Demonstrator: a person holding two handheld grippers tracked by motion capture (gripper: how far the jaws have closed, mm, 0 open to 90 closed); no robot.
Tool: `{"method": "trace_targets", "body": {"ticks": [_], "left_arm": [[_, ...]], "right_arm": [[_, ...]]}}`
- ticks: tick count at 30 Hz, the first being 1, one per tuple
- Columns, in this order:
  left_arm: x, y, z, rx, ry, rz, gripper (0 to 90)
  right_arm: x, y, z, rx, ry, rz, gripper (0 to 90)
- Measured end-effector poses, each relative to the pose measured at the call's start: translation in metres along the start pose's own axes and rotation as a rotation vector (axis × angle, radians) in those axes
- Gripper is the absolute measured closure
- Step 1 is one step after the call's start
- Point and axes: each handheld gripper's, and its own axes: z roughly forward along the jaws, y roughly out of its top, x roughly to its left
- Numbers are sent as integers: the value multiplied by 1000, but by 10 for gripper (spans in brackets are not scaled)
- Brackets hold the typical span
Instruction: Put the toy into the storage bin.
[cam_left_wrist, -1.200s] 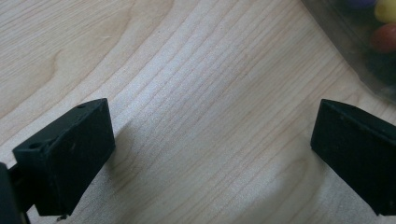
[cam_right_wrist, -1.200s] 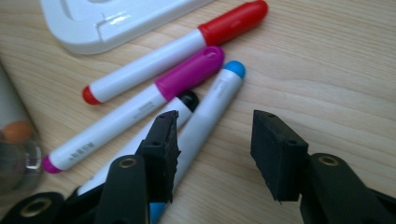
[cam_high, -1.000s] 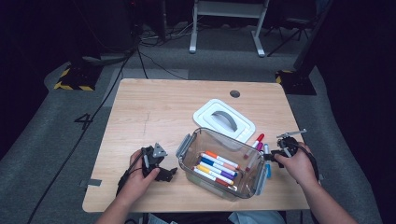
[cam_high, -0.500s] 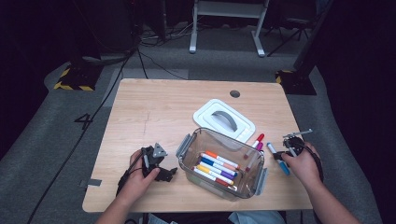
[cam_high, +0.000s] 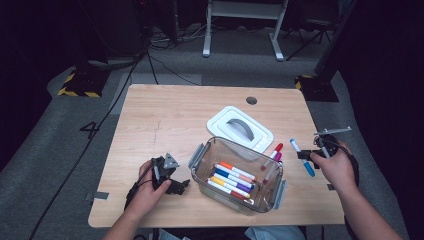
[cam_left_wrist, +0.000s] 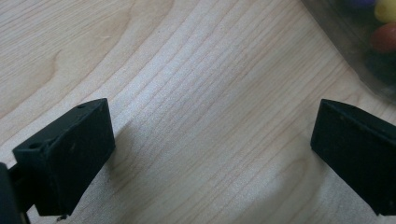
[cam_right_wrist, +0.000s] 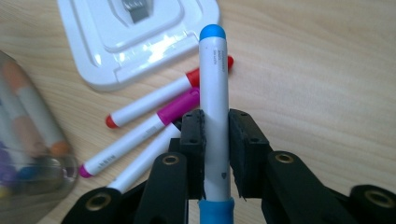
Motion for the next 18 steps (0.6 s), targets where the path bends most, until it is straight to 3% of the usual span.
{"method": "trace_targets", "body": {"ticks": [5, 11, 14, 16, 17, 18], "left_arm": [[0, 0, 0, 0, 0, 0, 0], [0, 0, 0, -2, 0, -4, 1], [-2, -1, 0, -1, 11, -16, 1], [-2, -1, 0, -1, 12, -17, 1], [-2, -1, 0, -1, 11, -17, 1], [-2, -1, 0, -1, 11, -17, 1]], "right_arm": [[17, 19, -21, -43, 31, -57, 770], [37, 34, -33, -63, 68, -115, 769], [57, 45, -41, -71, 114, -160, 770], [61, 48, -42, -70, 130, -169, 770], [69, 51, -43, -73, 178, -181, 770], [69, 51, -43, -73, 178, -181, 770]]}}
